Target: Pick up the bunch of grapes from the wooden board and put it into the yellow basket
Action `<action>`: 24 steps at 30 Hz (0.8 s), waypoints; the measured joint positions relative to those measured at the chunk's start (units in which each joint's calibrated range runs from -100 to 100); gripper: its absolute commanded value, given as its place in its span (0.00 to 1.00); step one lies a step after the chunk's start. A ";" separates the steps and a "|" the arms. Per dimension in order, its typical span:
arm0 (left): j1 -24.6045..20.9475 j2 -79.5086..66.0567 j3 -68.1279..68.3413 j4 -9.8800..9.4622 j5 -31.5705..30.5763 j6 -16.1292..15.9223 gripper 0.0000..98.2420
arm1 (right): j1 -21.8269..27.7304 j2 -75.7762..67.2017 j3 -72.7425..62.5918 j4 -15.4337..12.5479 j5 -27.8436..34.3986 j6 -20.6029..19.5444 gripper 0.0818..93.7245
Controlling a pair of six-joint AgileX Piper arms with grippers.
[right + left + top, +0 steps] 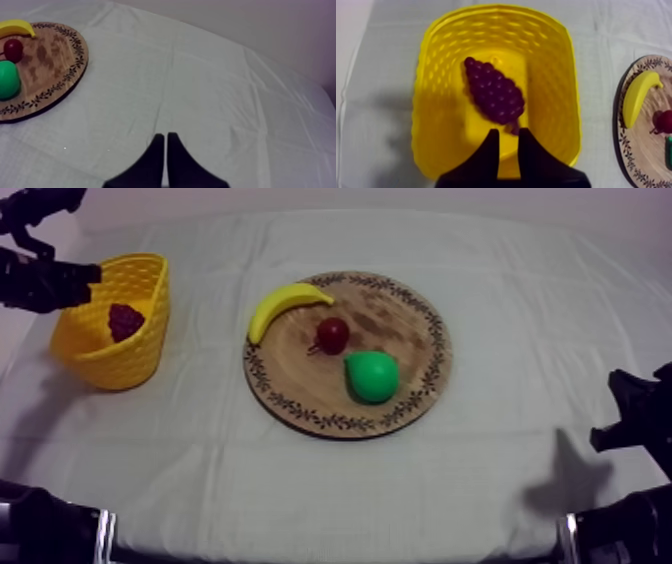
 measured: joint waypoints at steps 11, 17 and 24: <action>-0.50 -12.09 13.41 3.70 -10.27 -4.62 0.04 | 0.00 0.00 0.00 0.00 0.00 0.00 0.00; -0.68 -21.09 23.07 6.02 -14.34 -8.29 0.01 | 0.00 0.00 0.00 0.00 0.07 0.00 0.00; -0.32 -32.89 31.54 6.16 -14.79 -9.80 0.00 | 0.00 0.00 0.00 0.00 0.07 0.00 0.00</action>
